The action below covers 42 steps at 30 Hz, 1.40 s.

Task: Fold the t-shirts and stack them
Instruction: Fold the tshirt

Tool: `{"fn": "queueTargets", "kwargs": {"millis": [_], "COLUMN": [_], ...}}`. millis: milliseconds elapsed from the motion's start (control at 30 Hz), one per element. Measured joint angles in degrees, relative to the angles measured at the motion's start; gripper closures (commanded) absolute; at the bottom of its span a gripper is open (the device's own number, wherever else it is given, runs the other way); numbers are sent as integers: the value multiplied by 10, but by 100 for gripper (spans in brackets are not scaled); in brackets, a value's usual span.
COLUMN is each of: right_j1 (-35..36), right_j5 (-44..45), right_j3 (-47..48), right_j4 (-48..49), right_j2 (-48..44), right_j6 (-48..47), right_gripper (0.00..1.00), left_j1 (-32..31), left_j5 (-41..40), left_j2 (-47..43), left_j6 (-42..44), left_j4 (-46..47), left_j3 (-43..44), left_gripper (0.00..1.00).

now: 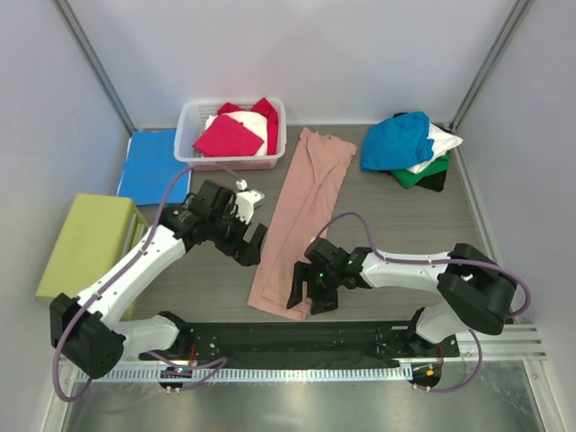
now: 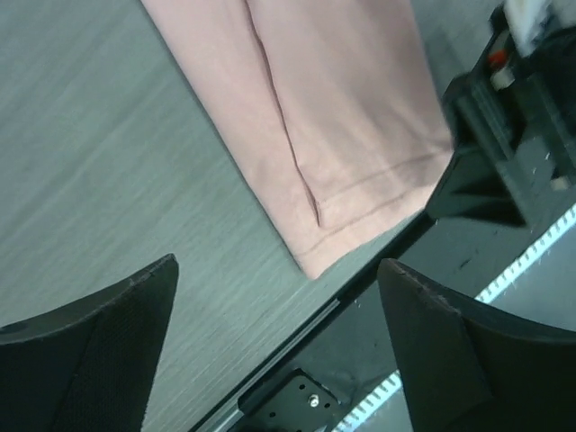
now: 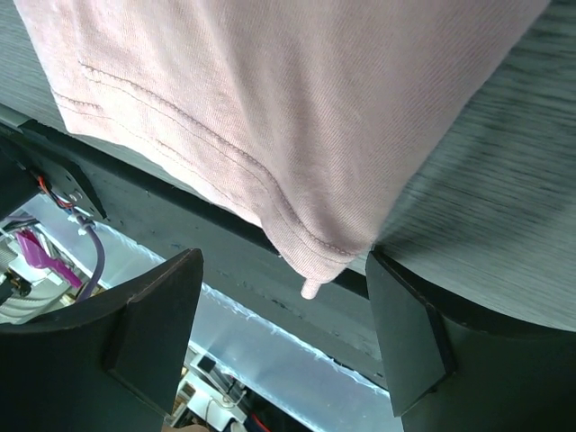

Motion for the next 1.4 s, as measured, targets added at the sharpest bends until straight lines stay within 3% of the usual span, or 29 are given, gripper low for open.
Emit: {"fn": "queueTargets", "kwargs": {"millis": [33,100,167,367,500,633,900,1067,1400], "right_j1": [0,0,0,0,0,0,0,0,0], "right_j5": [2,10,21,40,45,52,52,46,40], "right_j3": [0,0,-1,-5,-5,-5,-4,-4,-5], "right_j4": [-1,-6,-15,-26,-34,-38,-37,-29,-16], "right_j2": [-1,-6,-14,-34,-34,-34,-31,-27,-23], "right_j6": [0,0,0,1,1,2,3,5,12], "right_gripper": [20,20,20,19,16,13,11,11,9], "left_j1": [5,6,1,-45,-75,-91,-35,6,-15], "left_j5": [10,21,34,53,34,-14,-138,-141,-54], "left_j2": [10,26,23,-32,4,35,27,-33,-103], "left_j6": [9,16,21,-28,-54,-39,53,121,256], "left_j4": [-6,-7,-8,49,110,162,320,295,114], "left_j3": [-6,-28,-51,-89,-109,-127,-208,-245,-255], "left_gripper": [20,14,16,32,16,13,11,12,16]}}
